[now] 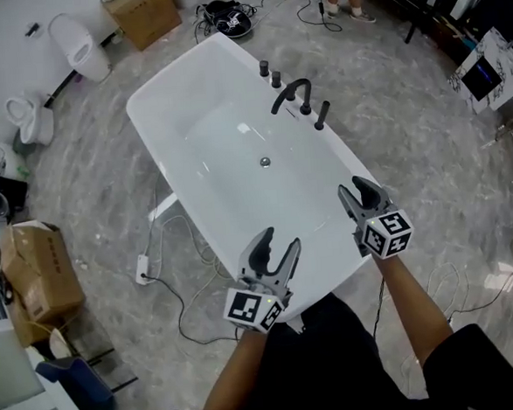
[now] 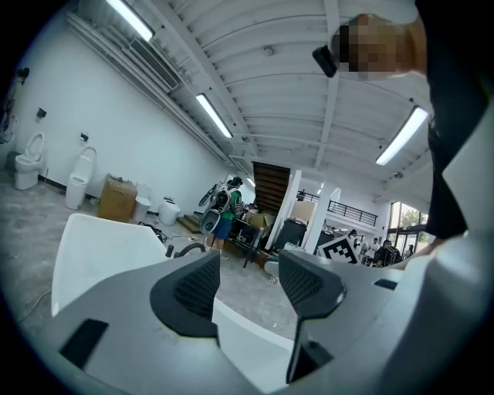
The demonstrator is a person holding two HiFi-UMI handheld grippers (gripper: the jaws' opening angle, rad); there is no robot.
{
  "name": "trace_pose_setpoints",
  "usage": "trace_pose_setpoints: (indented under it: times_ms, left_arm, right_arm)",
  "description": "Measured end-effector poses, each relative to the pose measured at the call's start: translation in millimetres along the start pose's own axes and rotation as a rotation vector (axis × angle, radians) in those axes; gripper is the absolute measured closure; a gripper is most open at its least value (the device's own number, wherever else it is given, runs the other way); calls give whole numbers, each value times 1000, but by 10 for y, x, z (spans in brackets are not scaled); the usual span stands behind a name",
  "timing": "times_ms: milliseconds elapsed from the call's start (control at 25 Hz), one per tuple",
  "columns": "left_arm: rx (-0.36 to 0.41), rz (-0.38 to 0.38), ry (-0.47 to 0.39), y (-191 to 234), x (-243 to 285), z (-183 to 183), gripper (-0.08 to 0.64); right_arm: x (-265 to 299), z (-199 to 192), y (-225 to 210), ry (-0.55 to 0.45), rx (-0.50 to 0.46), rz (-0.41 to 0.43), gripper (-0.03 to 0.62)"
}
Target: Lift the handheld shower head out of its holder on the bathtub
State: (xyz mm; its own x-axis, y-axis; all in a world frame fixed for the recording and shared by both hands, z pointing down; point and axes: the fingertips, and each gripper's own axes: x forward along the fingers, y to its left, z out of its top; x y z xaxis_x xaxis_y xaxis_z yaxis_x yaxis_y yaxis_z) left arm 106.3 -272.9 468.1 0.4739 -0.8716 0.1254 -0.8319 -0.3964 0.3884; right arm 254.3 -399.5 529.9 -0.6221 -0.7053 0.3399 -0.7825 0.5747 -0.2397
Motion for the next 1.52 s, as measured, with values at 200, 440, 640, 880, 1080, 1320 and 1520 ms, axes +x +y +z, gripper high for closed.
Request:
trace_pose_setpoints:
  times_ms: [200,440,640,880,1080,1320,1520]
  left_arm:
    - [-3,-3,21,48,529,-122,345]
    - [7,23,13,198,969,-232,344]
    - [3,45,25,325,1189,-392,344]
    - [-37,78,22,520,1424,-581,344]
    - [-59,92,12,633,1572,-728,344]
    - [-92,116,10,704,1673,-894,344]
    - [-108,129,5,783,1660,-1034,344]
  right_arm:
    - [478,-59,-415,27,12,48,439]
    - [1079,-264,-808,60,-14,60,439]
    - [1531,-426,-1107,79,-37,55,439]
    - [1984,-549,-1515,105,-58,22,439]
    - [2341,-662,-1787,95,-57,11,439]
    - [2689,-832,-2107,110,-98,-33,426]
    - [2910,-1053,-2276,125,-110,-69,417]
